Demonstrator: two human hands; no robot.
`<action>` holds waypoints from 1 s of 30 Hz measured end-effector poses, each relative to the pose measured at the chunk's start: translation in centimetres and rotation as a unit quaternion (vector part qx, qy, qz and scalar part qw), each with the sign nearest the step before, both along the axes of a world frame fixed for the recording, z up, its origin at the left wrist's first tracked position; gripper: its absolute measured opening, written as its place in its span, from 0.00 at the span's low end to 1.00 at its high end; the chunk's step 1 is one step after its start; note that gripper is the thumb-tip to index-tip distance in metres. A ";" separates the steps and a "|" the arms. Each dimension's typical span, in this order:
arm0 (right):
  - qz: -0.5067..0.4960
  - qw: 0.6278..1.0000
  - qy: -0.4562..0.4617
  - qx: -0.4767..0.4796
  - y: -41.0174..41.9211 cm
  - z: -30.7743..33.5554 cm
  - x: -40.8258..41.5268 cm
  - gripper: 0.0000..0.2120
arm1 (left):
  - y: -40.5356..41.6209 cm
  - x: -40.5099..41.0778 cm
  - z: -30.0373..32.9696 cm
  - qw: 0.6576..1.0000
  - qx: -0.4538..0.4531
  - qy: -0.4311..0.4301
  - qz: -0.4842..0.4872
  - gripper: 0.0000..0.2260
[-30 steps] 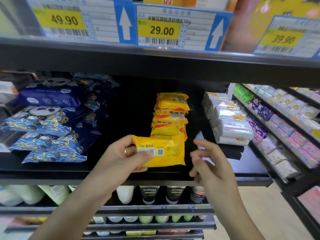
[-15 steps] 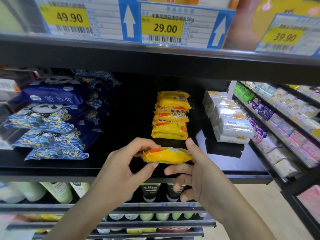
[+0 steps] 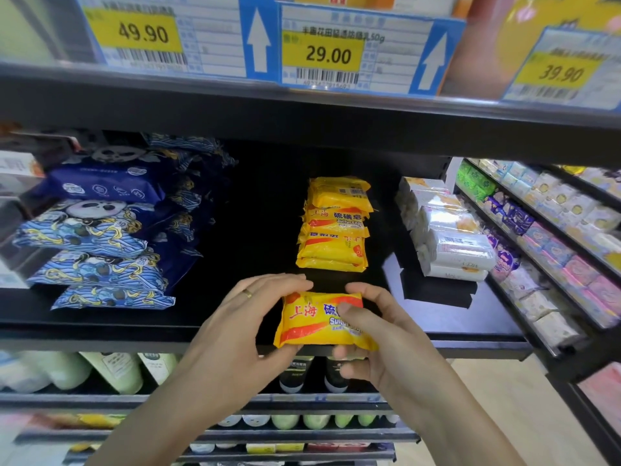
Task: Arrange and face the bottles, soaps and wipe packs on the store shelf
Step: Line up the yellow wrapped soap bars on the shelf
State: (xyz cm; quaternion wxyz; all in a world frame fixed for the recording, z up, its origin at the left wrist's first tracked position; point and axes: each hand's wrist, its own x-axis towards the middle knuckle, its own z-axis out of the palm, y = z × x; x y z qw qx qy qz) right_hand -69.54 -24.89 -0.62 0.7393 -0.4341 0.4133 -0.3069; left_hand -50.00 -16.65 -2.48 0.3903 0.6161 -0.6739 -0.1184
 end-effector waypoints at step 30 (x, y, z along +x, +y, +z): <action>0.045 0.697 0.409 -0.587 -3.2 -4.0 1.1 0.10 | -7.0 5.1 4.3 0.927 0.115 -0.328 0.144 0.23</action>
